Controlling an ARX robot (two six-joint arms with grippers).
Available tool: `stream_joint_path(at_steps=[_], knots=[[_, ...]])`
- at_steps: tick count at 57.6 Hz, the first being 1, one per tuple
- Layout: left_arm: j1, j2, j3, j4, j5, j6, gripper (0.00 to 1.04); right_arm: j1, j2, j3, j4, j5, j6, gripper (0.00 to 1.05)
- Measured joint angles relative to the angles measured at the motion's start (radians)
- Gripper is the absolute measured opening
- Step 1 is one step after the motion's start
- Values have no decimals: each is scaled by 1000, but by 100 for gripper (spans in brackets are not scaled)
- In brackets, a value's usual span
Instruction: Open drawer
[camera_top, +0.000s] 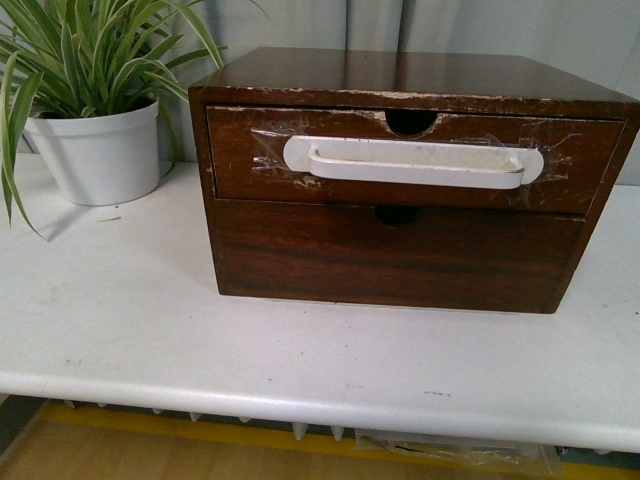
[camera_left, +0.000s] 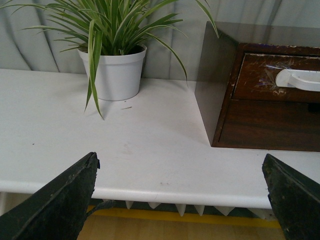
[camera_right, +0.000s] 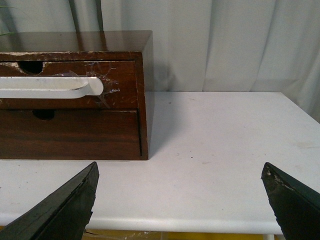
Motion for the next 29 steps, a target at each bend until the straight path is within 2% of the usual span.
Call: stream_joint_path(at_steps=[29], knots=[[0,0,0,0,0,0,99,0,0,0,0,0,0,96]])
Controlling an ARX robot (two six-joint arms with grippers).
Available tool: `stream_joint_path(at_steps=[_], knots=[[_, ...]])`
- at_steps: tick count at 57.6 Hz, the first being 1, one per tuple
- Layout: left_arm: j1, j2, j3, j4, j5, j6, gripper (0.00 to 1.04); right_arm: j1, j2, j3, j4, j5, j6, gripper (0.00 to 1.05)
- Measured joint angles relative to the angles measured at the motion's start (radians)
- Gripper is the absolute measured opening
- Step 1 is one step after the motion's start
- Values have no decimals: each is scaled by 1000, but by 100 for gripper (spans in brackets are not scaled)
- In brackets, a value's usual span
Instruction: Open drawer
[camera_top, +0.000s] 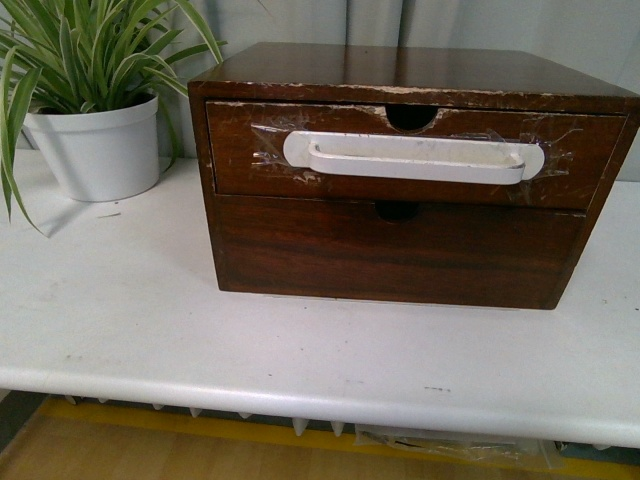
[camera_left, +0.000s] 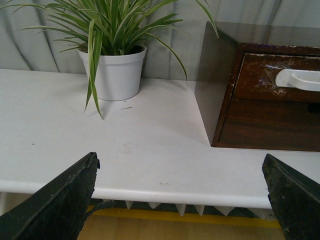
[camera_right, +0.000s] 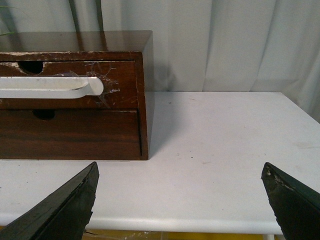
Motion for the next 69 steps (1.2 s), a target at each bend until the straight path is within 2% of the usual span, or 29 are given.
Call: stream_joint_path(at_steps=[64,65,68,69], knots=[[0,0,0,0,0,0,99,0,0,0,0,0,0,96],[-3,2,0,-2,-13,2,99,0,0,0,0,0,0,96],[-64,27,6,-29,-182,4,99,9,27,23,-70,24,16,96],[-76,34,7,-29,-208,4,99,11,37,29,-86,24,19,96]])
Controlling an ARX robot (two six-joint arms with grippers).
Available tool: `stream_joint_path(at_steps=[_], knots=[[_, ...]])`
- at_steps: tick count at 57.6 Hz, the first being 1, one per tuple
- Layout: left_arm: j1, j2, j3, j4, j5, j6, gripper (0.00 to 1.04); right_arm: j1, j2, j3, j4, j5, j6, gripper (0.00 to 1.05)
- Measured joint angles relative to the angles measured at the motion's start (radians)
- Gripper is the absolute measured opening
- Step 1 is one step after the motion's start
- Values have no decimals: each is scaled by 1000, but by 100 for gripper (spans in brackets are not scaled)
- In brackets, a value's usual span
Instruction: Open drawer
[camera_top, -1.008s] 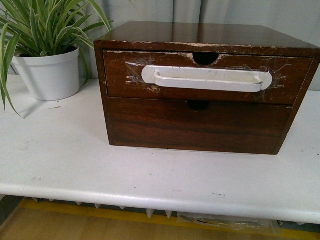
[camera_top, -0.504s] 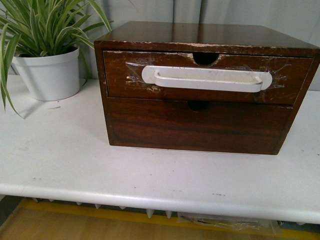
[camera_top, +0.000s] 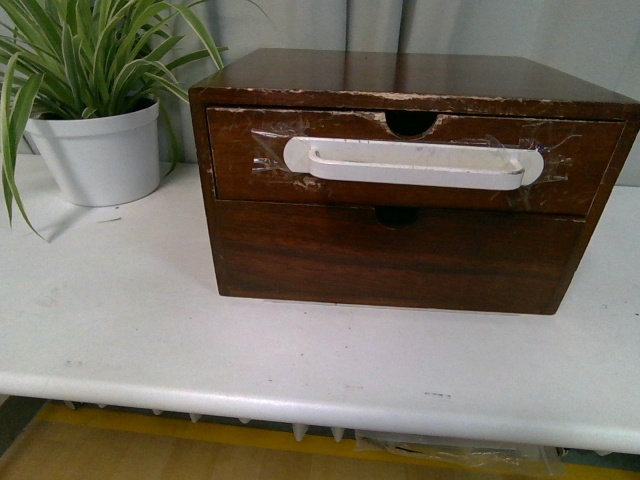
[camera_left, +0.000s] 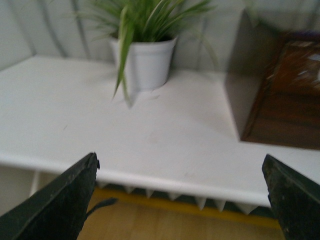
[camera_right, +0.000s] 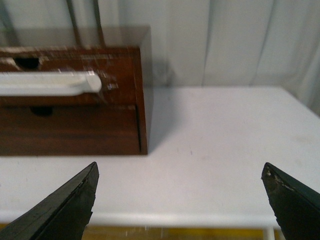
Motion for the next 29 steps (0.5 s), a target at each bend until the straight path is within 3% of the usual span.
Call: stream_joint_path(at_steps=[2,6,18,29], knots=[[-35,29,2,5,-68,0,99,6,41,22,-39,-4,8,96],[-52,83,15,21,-44,-3,99,11,113,53,-51,-32,-2,96],[-69,367,139,165,204,47,99,-11,402,225,-55,-200,-150,96],[-61,739,322,266,459,270,99,18,676,419,-126,-291,-359,96]])
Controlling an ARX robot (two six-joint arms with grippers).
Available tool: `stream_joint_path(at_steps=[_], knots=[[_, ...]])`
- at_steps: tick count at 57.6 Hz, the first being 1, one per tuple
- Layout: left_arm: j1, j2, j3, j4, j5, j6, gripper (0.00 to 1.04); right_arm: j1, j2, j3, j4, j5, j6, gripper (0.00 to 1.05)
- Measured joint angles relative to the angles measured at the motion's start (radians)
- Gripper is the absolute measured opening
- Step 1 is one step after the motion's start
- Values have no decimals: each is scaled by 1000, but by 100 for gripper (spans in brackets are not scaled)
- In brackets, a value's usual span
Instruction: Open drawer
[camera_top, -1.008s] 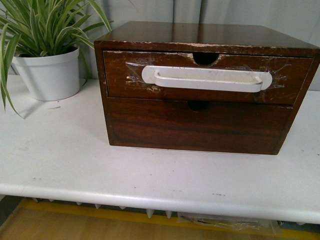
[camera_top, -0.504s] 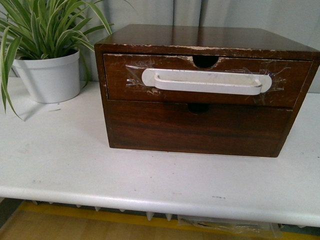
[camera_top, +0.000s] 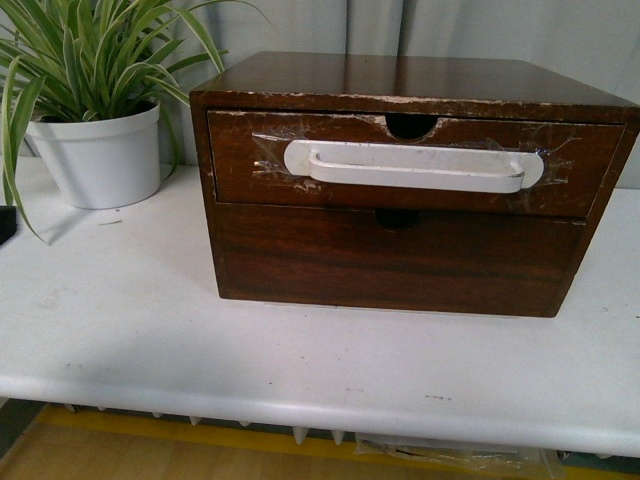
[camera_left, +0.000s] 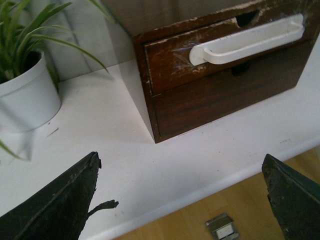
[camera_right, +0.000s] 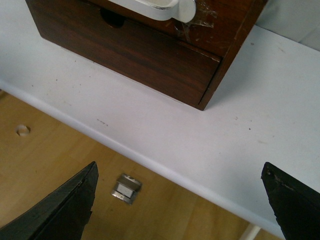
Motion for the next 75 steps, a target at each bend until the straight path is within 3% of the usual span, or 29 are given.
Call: stream_joint_path(at_steps=[12,29,51,75], knots=[[-49,294,248,-136,139,292,99,35,202,201,-62,-34,-149,96],[-131,550,594,-381,217,517,99,110,409,409,-180,-60,-300,96],[-224,830,932,-670,194,676,99,177,616,558,-232,-58,-450,96],[-267,1014,1118,-769,137,730,99,159,682,599,-232,-82,-461,96]])
